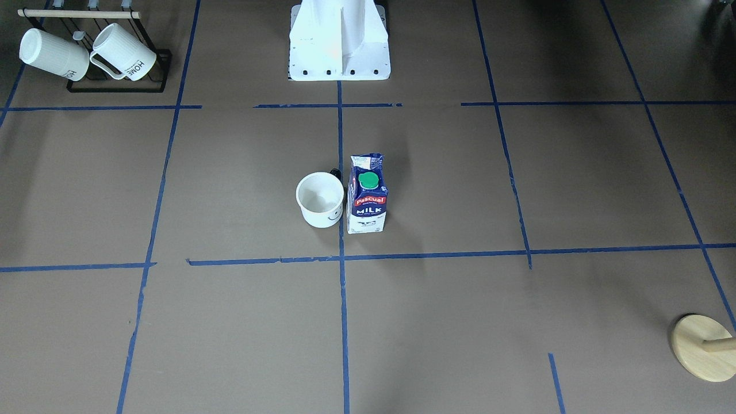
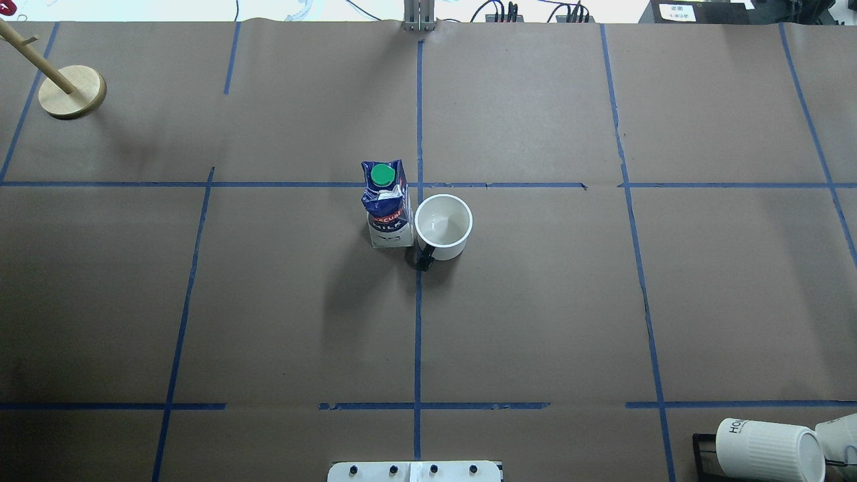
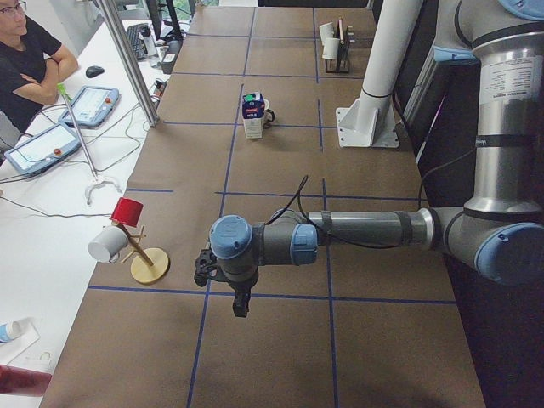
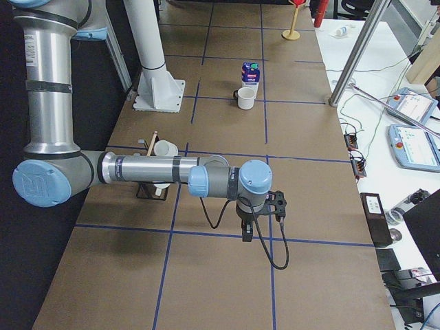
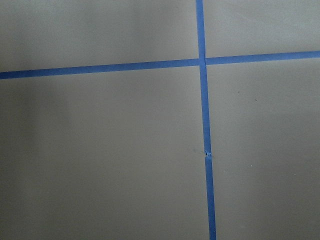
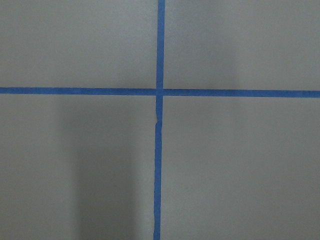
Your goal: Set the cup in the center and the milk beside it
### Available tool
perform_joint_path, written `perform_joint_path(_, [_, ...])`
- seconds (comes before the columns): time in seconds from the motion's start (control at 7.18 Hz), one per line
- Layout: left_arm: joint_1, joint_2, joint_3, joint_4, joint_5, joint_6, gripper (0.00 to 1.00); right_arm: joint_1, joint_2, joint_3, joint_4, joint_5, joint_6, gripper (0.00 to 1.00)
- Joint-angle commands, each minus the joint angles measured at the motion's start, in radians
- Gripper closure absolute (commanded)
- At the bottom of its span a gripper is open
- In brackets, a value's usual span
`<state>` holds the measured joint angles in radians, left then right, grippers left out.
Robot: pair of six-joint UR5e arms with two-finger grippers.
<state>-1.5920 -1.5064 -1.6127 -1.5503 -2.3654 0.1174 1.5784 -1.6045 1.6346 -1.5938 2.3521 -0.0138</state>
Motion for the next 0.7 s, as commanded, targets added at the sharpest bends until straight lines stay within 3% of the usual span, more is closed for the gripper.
perform_joint_path(0.0, [0.0,0.0,0.001,-0.001,0.0,-0.001,0.0,0.0,0.001,-0.001,0.0,-0.001,0.0,0.0])
perform_joint_path(0.56, [-0.011,-0.002,-0.006,-0.001,0.0,-0.001,0.0,0.0,0.006,0.005,0.002,-0.001,0.0,0.0])
